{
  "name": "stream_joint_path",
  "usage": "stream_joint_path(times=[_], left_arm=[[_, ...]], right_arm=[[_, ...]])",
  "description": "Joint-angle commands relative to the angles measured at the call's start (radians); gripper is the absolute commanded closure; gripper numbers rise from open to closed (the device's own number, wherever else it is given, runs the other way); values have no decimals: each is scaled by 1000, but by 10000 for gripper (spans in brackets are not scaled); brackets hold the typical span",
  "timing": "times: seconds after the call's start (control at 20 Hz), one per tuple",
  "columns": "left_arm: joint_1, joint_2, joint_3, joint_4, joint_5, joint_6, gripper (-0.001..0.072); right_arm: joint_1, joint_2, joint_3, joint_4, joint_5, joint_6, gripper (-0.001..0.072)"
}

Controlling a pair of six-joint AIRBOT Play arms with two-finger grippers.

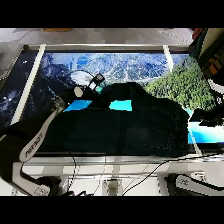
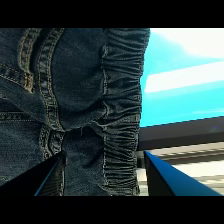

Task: Fold the clothes and pants, and hang the long-sleeved shirts on hangers.

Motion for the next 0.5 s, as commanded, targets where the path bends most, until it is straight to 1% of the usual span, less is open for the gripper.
stream_joint_path(times=[0.0, 0.15, 0.25, 0.4, 0.45], left_arm=[[-4, 142, 10, 152, 100, 3, 690], [-14, 259, 10, 307, 173, 8, 690], [-20, 303, 10, 405, 210, 8, 690], [-38, 319, 10, 420, 200, 8, 690], [-48, 313, 8, 420, 169, 7, 689]], right_arm=[[0, 0, 1, 1, -4, 0, 162], [0, 0, 1, 1, -4, 0, 162], [0, 0, 1, 1, -6, 0, 162], [0, 0, 1, 1, -6, 0, 162], [0, 0, 1, 1, -6, 0, 162]])
